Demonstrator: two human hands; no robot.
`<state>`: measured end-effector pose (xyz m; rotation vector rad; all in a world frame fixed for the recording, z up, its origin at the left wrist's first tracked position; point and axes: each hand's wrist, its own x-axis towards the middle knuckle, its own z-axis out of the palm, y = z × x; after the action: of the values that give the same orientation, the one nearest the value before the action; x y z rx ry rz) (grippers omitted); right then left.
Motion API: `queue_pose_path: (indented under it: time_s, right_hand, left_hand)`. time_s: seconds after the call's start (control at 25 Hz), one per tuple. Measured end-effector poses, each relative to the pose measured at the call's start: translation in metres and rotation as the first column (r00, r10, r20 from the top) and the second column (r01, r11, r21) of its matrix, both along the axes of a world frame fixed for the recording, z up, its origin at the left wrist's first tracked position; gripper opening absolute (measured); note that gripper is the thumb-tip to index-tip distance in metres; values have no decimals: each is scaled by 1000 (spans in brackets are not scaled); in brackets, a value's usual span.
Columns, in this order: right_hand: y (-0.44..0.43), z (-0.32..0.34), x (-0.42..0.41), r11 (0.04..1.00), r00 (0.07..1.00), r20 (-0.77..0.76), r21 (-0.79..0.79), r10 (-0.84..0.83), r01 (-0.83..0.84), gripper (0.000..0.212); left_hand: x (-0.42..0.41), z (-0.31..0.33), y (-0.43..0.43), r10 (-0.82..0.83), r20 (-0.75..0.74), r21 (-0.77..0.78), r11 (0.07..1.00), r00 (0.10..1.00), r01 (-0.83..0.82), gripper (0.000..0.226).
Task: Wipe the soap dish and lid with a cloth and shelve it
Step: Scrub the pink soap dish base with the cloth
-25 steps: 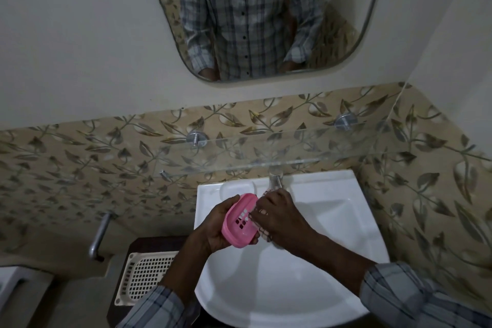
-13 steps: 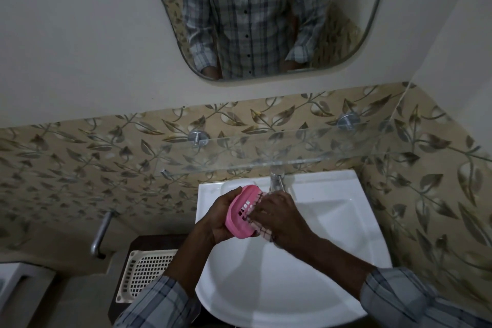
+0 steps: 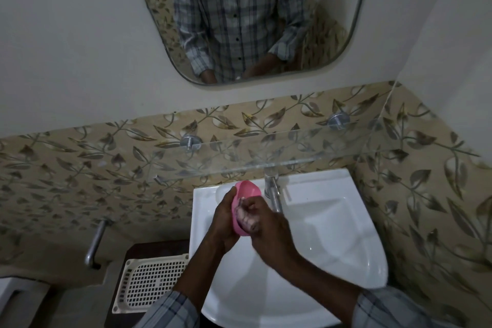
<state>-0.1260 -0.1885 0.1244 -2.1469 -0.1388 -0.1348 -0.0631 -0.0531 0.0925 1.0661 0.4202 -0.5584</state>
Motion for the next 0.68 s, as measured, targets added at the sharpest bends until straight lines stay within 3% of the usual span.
queue_pose_path:
  time_s: [0.08, 0.16, 0.28, 0.36, 0.48, 0.56, 0.64, 0.68]
  right_hand:
    - [-16, -8, -4, 955, 960, -2, -105, 279, -278, 53]
    - [-40, -7, 16, 917, 931, 16, -180, 365, -356, 42]
    - [-58, 12, 53, 998, 997, 72, 58, -2, -2, 32]
    - [-48, 12, 57, 994, 970, 218, -2, -107, 110, 30]
    - [-19, -17, 17, 991, 952, 277, -45, 132, -124, 33]
    - [-22, -39, -3, 922, 835, 398, -230, 381, -311, 25]
    - [-39, -48, 15, 853, 668, 538, -408, 514, -327, 22]
    - [-42, -50, 23, 835, 644, 549, -462, 533, -297, 17]
  left_hand:
    - [-1, -2, 4, -6, -56, -29, 1000, 998, 4, 58]
    - [-5, -5, 9, -40, -99, -45, 998, 994, 36, 58]
    - [-7, -6, 15, -99, -190, -91, 992, 977, 83, 64]
    - [-6, -4, 17, -141, -233, -140, 984, 962, 111, 66]
    - [-3, -5, 16, -147, -219, -187, 977, 965, 106, 56]
    - [-7, -2, 14, -161, -224, -223, 969, 961, 111, 54]
    - [-13, 1, 13, -202, -222, -277, 951, 954, 137, 50]
    - [-14, 1, 14, -208, -223, -315, 940, 952, 131, 47]
